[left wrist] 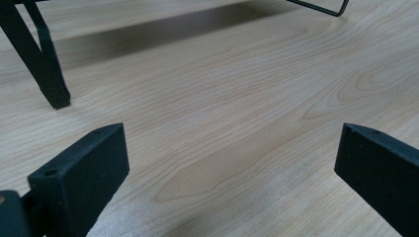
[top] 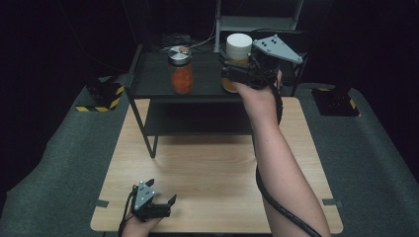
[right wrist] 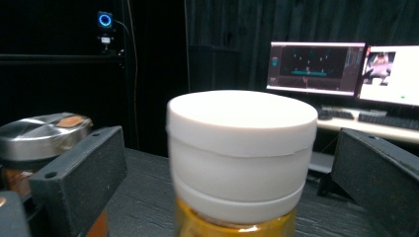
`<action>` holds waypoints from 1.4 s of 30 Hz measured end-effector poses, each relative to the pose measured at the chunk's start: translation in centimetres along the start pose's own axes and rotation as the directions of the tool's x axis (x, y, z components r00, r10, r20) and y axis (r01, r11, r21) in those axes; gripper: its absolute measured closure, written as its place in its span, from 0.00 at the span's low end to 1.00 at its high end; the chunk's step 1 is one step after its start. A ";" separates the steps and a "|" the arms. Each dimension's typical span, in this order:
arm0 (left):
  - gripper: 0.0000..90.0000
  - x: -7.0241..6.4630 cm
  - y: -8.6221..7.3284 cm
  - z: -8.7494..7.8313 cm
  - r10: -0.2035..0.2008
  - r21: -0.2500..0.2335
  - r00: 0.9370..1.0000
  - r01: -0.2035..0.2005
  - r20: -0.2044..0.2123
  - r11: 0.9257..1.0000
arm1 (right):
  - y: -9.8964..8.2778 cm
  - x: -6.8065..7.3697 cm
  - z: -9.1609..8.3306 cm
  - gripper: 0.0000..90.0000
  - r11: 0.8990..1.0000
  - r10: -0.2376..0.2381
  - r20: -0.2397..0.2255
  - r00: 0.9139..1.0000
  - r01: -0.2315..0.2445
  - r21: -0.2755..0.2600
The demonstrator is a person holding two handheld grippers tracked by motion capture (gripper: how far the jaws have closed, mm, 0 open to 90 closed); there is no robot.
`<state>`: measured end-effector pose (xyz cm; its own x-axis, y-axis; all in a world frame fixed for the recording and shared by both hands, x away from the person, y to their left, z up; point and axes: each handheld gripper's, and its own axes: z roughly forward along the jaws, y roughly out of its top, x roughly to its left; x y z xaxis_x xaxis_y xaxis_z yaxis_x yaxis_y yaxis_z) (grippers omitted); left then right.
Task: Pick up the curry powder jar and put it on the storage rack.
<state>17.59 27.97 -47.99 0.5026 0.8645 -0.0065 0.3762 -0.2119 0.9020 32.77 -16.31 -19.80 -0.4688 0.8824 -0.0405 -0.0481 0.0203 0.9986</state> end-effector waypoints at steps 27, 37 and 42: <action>0.01 -0.2 0.0 0.0 -0.004 0.000 1.000 0.004 -0.012 1.000 | -2.8 0.5 -5.2 0.00 0.999 -0.029 -0.060 0.998 0.027 -0.039; 0.00 -0.3 0.1 0.1 0.006 0.003 1.000 -0.006 -0.013 1.000 | -4.3 0.7 -6.7 0.00 0.998 -0.040 -0.089 0.995 0.036 -0.050; 0.00 -0.3 0.1 0.1 0.009 0.004 1.000 -0.009 -0.015 1.000 | -5.1 0.8 -7.5 0.00 0.998 -0.042 -0.097 0.994 0.037 -0.047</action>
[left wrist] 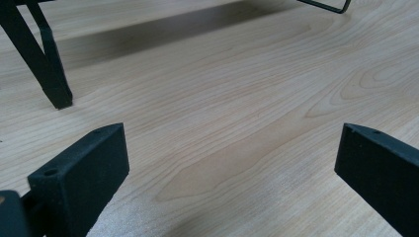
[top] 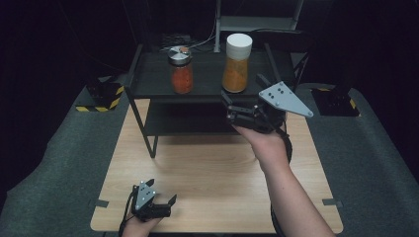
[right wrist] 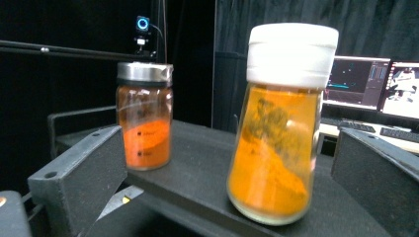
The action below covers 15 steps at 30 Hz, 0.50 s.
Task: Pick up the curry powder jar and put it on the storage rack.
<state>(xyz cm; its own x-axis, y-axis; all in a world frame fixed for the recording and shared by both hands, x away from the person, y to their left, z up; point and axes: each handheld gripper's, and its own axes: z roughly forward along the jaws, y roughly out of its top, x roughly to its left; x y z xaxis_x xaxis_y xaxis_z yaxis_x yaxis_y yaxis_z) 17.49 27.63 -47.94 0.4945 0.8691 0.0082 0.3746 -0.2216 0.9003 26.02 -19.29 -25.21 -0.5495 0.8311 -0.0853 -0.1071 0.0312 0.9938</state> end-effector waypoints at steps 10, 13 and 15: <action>0.00 -0.1 0.1 0.0 0.011 0.003 1.000 -0.011 -0.001 1.000 | -1.5 -0.5 -1.5 0.00 1.000 -0.008 -0.007 1.000 0.008 0.027; 0.00 -0.1 0.0 0.0 0.013 0.001 1.000 -0.013 -0.001 1.000 | -2.0 -0.4 -2.0 0.00 0.999 -0.016 -0.009 1.000 0.016 0.037; 0.00 -0.1 0.0 0.0 0.013 0.000 1.000 -0.013 0.000 1.000 | -2.4 -0.3 -2.3 0.00 0.999 -0.018 -0.013 1.000 0.018 0.044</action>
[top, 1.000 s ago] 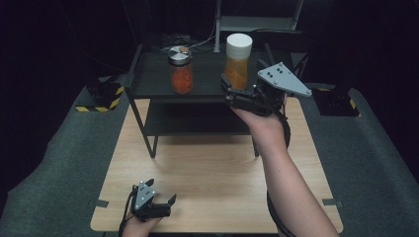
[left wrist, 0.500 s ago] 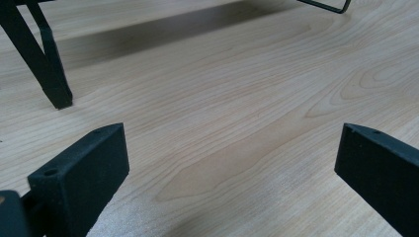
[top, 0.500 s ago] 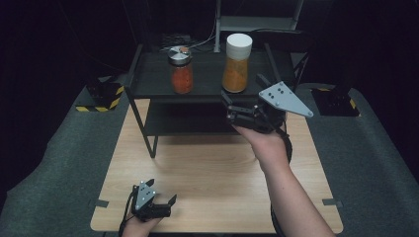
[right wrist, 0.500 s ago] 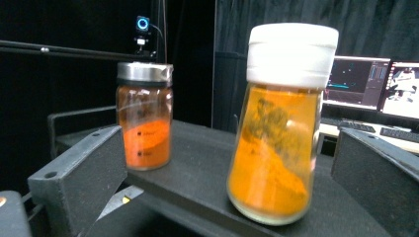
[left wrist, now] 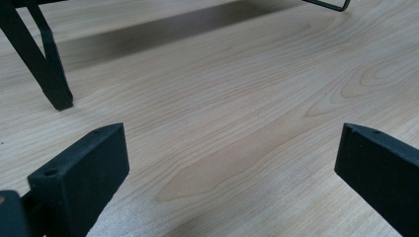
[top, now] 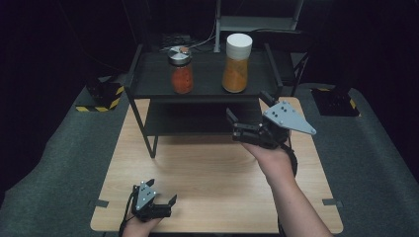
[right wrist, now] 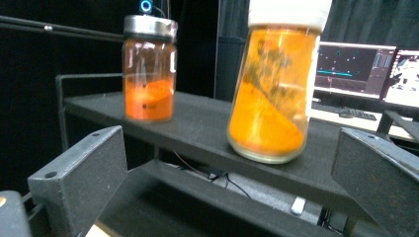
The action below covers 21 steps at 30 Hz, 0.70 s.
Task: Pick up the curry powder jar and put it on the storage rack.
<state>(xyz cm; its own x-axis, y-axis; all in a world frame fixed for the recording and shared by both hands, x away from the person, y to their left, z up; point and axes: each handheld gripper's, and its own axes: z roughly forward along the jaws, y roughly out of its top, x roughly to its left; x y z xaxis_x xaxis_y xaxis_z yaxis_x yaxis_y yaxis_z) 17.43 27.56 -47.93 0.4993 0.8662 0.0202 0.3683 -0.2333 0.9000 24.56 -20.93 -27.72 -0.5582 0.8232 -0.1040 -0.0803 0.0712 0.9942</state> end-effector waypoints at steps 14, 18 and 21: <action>0.00 -0.1 0.0 0.0 0.013 -0.004 1.000 -0.013 -0.001 1.000 | -4.7 0.3 -2.4 0.00 0.996 -0.024 -0.016 1.000 0.025 0.087; 0.01 0.0 0.0 0.1 0.014 -0.002 1.000 -0.014 0.001 1.000 | -6.5 0.0 -3.3 0.00 0.994 -0.018 -0.014 1.000 0.019 0.110; 0.01 -0.1 -0.1 0.1 0.013 -0.009 1.000 -0.014 -0.002 1.000 | -8.1 -0.2 -4.0 0.00 0.991 -0.003 -0.009 1.000 0.004 0.131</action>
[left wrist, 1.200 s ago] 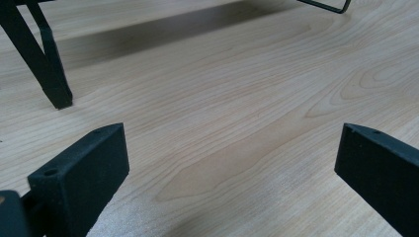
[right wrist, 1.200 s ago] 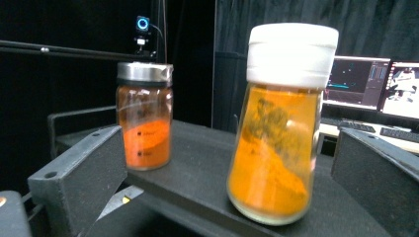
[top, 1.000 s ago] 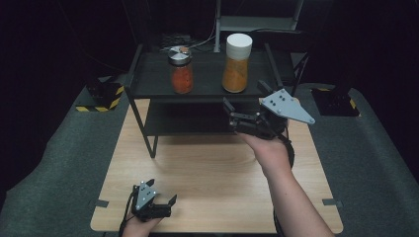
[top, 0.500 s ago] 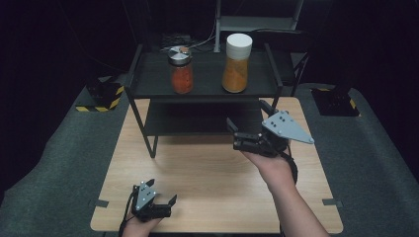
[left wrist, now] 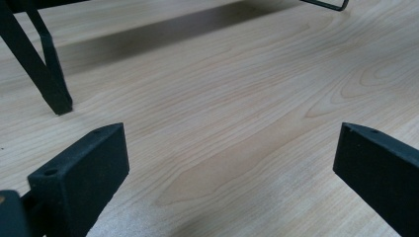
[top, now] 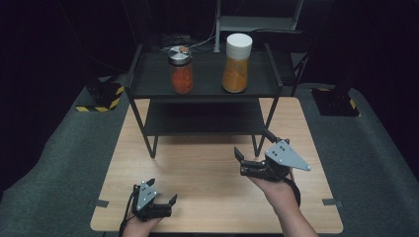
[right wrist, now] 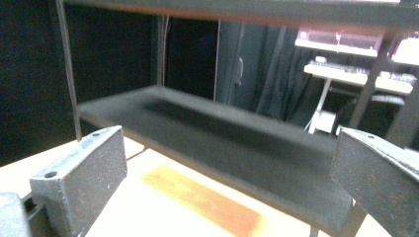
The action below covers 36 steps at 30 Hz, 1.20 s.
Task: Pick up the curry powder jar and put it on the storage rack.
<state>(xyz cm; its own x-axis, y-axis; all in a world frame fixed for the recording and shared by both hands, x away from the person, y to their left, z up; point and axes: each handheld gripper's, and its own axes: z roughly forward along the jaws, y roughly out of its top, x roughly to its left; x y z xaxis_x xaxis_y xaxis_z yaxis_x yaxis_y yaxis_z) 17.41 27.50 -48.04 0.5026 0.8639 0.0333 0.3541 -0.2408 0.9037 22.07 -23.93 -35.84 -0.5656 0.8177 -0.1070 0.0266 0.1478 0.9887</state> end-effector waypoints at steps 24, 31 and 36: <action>0.01 -0.2 -0.3 -0.2 0.018 -0.018 1.000 -0.018 -0.009 1.000 | -10.0 -0.8 -2.2 0.00 0.972 0.021 0.061 0.998 -0.035 0.232; 0.01 -0.4 -0.3 -0.2 0.019 -0.013 1.000 -0.019 -0.010 1.000 | -11.1 -1.0 -2.6 0.00 0.961 0.031 0.073 0.997 -0.050 0.271; 0.01 -0.3 -0.2 -0.2 0.020 -0.012 1.000 -0.020 -0.009 1.000 | -11.8 -0.9 -2.7 0.00 0.956 0.031 0.084 0.996 -0.054 0.288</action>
<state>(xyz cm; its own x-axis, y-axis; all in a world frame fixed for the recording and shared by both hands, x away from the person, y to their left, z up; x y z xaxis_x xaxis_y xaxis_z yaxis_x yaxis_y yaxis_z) 17.03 27.38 -48.20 0.5022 0.8630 0.0554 0.3346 -0.2530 0.9078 20.06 -27.92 -47.11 -0.4931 0.8658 -0.0848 0.2934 0.2573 0.9207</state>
